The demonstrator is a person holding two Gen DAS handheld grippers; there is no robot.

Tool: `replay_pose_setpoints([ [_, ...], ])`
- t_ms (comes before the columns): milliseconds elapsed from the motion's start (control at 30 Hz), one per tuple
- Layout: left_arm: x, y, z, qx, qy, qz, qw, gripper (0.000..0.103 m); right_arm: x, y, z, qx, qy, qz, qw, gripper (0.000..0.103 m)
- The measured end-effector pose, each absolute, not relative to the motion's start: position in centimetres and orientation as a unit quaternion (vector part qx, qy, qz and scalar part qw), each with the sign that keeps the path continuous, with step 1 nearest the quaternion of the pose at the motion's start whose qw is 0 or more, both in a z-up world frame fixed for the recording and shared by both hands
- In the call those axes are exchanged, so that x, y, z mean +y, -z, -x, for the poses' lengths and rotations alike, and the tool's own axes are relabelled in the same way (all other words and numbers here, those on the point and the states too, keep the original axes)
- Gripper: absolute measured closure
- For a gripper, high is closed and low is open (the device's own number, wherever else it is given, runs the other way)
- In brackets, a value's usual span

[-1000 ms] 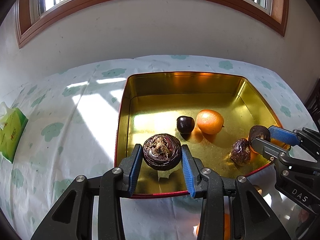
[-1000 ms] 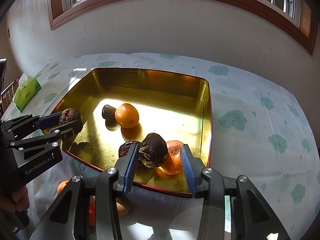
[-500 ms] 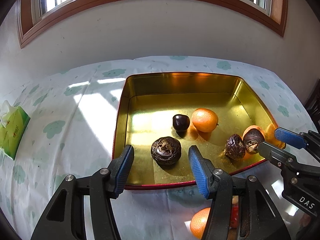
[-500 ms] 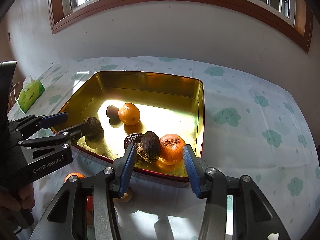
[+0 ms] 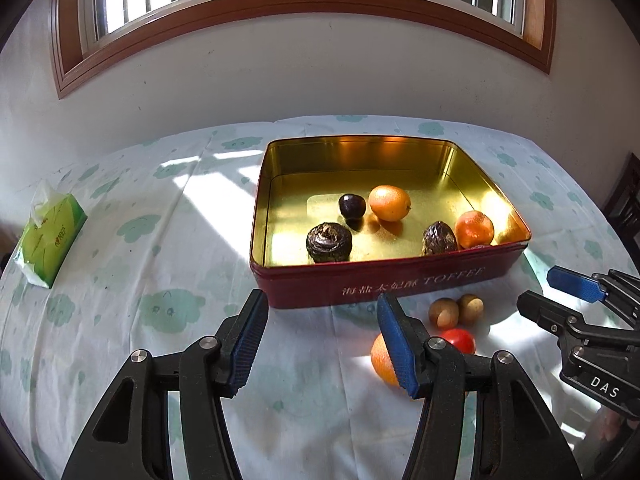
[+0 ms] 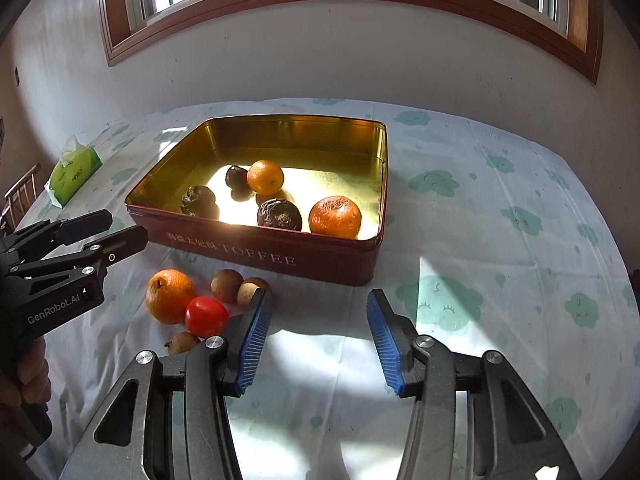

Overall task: Organize fruits
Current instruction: 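Lower both tools into the tin and open them to drop the fruits, then move the right tool to the small brown fruit and grasp it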

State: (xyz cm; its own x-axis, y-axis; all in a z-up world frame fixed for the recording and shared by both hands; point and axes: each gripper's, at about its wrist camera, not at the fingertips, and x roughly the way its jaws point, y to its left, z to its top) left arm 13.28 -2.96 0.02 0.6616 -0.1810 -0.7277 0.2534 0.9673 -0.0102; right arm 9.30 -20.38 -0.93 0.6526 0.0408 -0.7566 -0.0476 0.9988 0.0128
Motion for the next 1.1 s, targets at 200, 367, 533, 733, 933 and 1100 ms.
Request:
replay_pose_setpoints([
  [200, -1.6, 1.3, -10.7, 0.407, 0.109, -0.044, 0.906, 0.045, -19.7, 2.6, -6.8, 0.432, -0.035, -0.006, 0.901, 0.056],
  [367, 0.0, 2.1, -9.1, 0.411, 0.093, -0.044, 0.906, 0.045, -18.7, 3.1, -5.4, 0.437, -0.047, -0.007, 0.898, 0.056],
  [533, 1.9, 3.0, -8.3, 0.421, 0.071, -0.03, 0.904, 0.045, -17.2, 3.6, -4.7, 0.443, -0.063, 0.003, 0.894, 0.056],
  [733, 3.7, 3.9, -7.8, 0.427, 0.051, -0.016, 0.903, 0.045, -15.6, 4.2, -4.6, 0.45, -0.081, 0.015, 0.889, 0.056],
  [933, 4.6, 4.4, -7.8, 0.432, 0.043, -0.013, 0.901, 0.045, -14.3, 4.5, -5.1, 0.448, -0.086, 0.032, 0.889, 0.055],
  [1100, 4.8, 4.6, -7.7, 0.43, 0.042, -0.012, 0.902, 0.044, -13.1, 4.6, -6.0, 0.441, -0.087, 0.05, 0.892, 0.055],
])
